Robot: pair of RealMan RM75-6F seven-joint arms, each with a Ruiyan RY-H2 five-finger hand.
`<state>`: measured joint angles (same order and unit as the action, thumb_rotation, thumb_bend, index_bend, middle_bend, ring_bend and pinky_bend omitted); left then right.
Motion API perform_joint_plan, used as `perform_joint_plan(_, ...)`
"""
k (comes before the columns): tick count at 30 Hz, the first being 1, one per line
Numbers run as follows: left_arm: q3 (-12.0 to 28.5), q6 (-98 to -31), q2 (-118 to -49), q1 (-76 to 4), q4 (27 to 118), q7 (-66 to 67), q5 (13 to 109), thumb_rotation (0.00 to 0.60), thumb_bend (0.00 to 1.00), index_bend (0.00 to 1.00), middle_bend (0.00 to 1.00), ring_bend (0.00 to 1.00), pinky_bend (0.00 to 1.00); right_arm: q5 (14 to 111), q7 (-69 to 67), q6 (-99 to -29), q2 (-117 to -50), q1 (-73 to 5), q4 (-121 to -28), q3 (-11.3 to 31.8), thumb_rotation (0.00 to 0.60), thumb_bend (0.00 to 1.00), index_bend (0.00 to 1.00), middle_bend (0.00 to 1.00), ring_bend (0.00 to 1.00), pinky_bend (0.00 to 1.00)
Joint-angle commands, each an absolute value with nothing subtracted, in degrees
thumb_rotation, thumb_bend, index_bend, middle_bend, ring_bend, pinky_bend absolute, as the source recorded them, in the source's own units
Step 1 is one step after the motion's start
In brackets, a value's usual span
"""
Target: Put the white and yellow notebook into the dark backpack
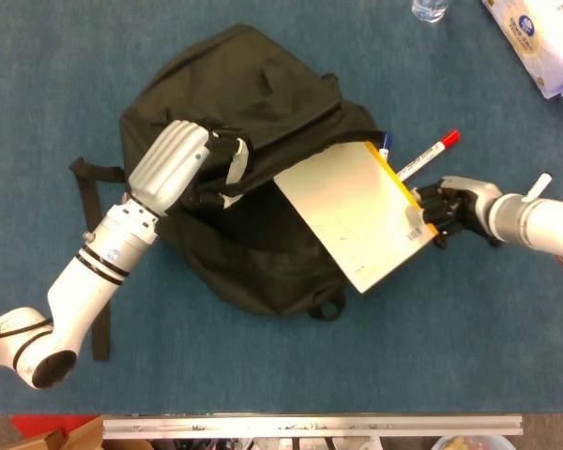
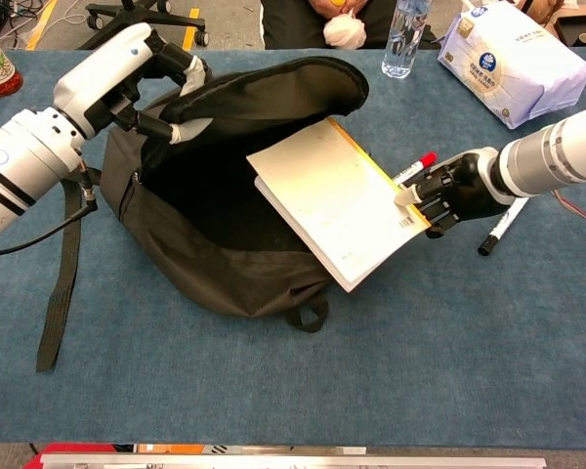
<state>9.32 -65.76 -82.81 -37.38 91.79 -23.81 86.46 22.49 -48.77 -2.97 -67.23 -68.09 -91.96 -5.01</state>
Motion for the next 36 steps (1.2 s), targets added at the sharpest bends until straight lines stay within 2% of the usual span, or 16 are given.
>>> perform_joint_plan(1,9.31,-65.57,-82.82,-37.51,91.84,-23.46,86.25,0.600,0.37,0.80,0.60,0.52,0.43,21.63,-49.68,-3.65,-68.25,-68.73,-91.25,-4.22,0.600,0.43,0.87,0.78,0.64,0.75)
perform_joint_plan(11,9.89,-64.77,-82.75,-38.14,91.29,-22.51,84.96,0.600,0.37,0.80,0.59,0.52,0.43,16.89,-52.90,-5.63,-73.22,-73.27,-90.32,-3.88,0.600,0.43,0.87,0.78,0.64,0.76)
perform_joint_plan(25,9.02,-65.77,-81.85,-38.00,91.73,-22.63,86.62,0.600,0.37,0.80,0.59,0.52,0.43,9.47,-55.67,-8.14,-76.24,-78.25,-89.87,-9.43,0.600,0.43,0.87,0.77,0.64,0.76)
perform_joint_plan(36,8.47,-66.04,-82.14,-38.24,92.02,-21.88,87.44,0.600,0.37,0.80,0.59,0.52,0.43,6.70,-55.88,-10.32,-76.26,-78.94,-89.45,-6.21,0.600,0.43,0.87,0.75,0.62,0.76)
